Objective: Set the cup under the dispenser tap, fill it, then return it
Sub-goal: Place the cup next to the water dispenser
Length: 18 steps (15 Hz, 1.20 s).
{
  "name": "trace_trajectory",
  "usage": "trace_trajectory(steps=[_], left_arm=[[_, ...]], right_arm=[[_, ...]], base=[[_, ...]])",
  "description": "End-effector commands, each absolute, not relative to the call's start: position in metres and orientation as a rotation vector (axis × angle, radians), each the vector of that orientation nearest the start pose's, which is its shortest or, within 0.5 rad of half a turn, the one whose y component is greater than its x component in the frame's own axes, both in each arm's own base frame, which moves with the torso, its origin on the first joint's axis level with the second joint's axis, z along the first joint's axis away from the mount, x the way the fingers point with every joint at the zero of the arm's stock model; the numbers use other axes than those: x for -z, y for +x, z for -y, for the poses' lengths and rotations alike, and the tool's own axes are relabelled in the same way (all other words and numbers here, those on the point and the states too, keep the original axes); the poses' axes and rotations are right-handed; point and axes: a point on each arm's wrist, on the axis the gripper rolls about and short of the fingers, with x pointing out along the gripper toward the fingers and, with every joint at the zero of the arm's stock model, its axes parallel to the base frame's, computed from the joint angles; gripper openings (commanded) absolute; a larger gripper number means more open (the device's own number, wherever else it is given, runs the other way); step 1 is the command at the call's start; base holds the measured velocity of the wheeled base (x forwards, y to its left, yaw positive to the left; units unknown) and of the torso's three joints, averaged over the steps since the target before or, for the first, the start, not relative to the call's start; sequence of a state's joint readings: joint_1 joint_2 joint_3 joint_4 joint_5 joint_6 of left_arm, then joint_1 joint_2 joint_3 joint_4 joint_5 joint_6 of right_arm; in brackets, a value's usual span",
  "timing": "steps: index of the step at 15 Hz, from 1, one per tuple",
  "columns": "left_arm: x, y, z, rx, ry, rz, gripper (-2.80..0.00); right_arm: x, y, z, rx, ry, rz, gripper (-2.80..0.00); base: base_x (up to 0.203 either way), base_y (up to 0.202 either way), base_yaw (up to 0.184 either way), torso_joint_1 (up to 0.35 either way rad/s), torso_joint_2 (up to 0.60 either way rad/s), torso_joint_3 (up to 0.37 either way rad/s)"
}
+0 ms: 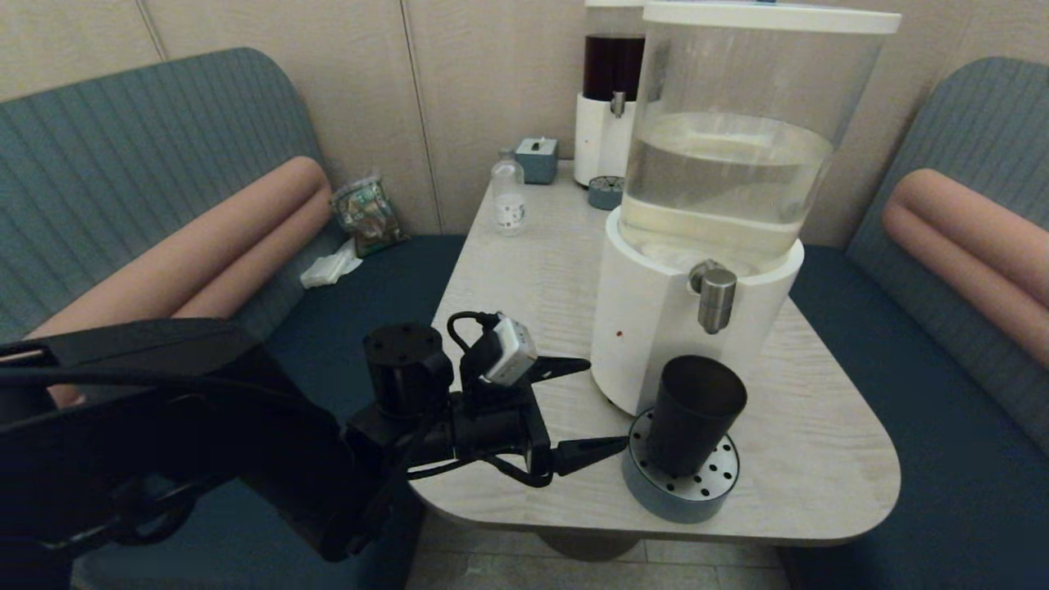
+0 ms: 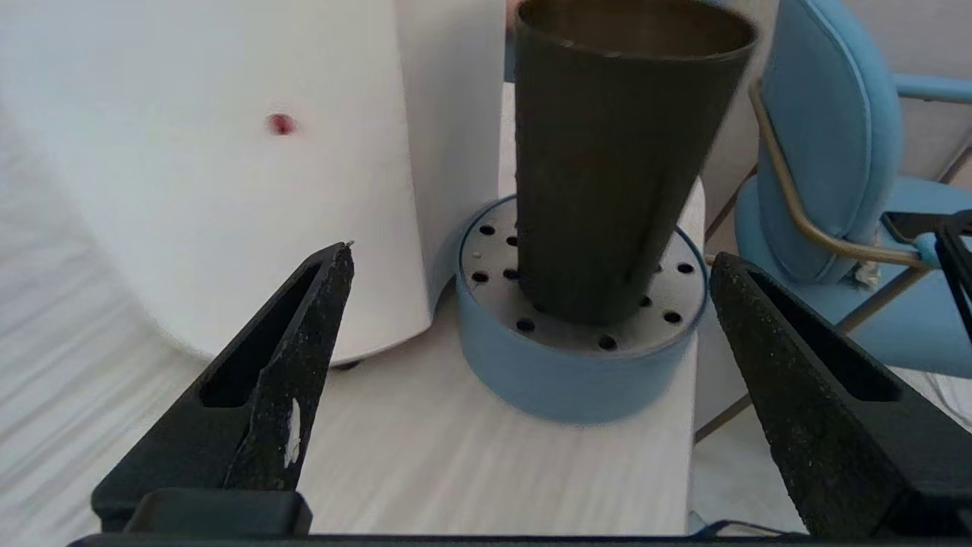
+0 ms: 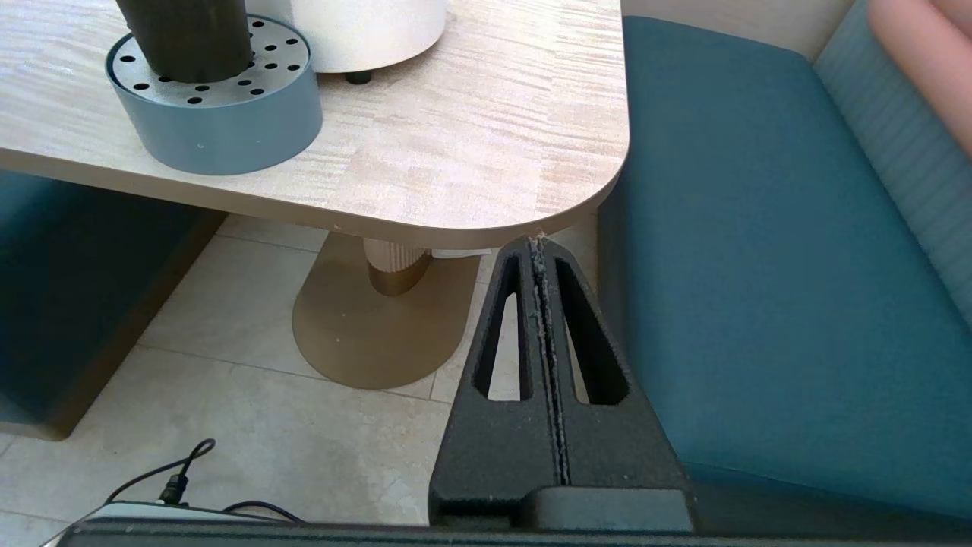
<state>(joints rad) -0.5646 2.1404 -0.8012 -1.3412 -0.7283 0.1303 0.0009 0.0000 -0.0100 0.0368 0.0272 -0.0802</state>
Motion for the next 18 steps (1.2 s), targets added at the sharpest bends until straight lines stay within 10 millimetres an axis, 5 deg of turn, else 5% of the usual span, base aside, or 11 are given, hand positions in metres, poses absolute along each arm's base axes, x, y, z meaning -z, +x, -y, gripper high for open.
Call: trace_trajectory(steps=[1, 7, 18], left_arm=[[-0.085, 0.315, 0.225, 1.308, 0.109, 0.074, 0.0], [-0.077, 0.314, 0.26, 1.308, 0.08, 0.081, 0.0], [-0.085, 0.327, 0.28, 1.281, 0.057, 0.154, 0.0]], right_arm=[[-0.074, -0.024, -0.001, -0.03, -0.081, -0.025, -2.8], [-0.074, -0.024, -0.001, -0.03, -0.081, -0.025, -2.8], [-0.075, -0.024, -0.001, -0.029, -0.081, -0.023, -2.8]], base=[[0.0, 0.0, 0.0, 0.0, 0.0, 0.0], [0.0, 0.0, 0.0, 0.0, 0.0, 0.0], [0.0, 0.0, 0.0, 0.0, 0.0, 0.0]])
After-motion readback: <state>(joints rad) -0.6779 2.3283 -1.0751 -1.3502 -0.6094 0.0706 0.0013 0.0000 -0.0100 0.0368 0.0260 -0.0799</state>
